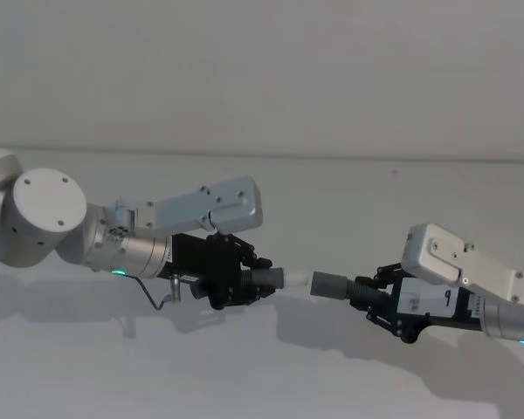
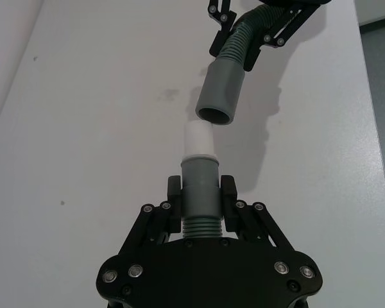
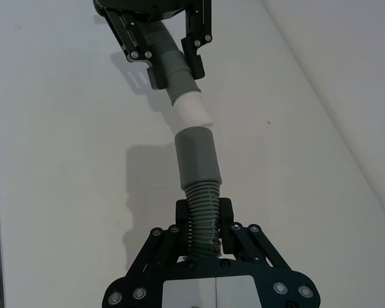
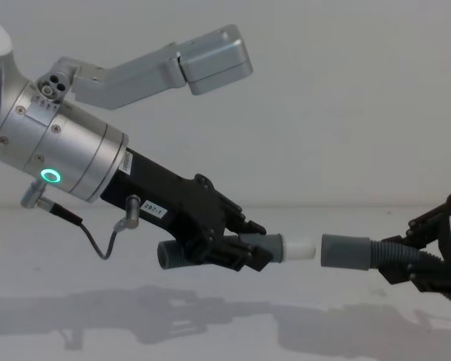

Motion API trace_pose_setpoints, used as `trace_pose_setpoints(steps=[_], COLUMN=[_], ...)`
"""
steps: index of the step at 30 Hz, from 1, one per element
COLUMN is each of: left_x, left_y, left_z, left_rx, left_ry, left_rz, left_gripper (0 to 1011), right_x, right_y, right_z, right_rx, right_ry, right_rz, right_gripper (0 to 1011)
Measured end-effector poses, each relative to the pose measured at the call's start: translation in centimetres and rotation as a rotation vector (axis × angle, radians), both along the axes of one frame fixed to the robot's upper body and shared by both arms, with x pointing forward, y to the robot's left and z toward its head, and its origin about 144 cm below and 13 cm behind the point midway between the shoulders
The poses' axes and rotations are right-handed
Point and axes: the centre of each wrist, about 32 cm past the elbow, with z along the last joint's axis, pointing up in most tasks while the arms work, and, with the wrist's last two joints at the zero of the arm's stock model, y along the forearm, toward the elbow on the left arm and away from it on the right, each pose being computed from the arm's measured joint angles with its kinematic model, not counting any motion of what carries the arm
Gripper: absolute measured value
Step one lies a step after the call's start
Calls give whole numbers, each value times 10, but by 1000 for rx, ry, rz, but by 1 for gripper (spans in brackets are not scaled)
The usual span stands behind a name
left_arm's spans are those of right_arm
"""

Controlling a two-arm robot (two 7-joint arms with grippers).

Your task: Use both hands to pick up one end of the pipe from the table, align the ends, and insert them.

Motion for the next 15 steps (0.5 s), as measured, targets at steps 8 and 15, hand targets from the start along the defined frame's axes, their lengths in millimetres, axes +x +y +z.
trace_pose_setpoints(steps=[8,15], left_x=[0,0], left_y=[0,-1], left_z=[0,0], left_rx=[-1,-6], left_ry=[1,2], left_rz=[-1,-1], left_gripper=[341,341], right_x=[1,1], right_y=[1,3], right_z=[0,0], right_rx=[-7,-14], right_ry=[-15,-28], right_rz=[4,12], right_gripper=[266,265])
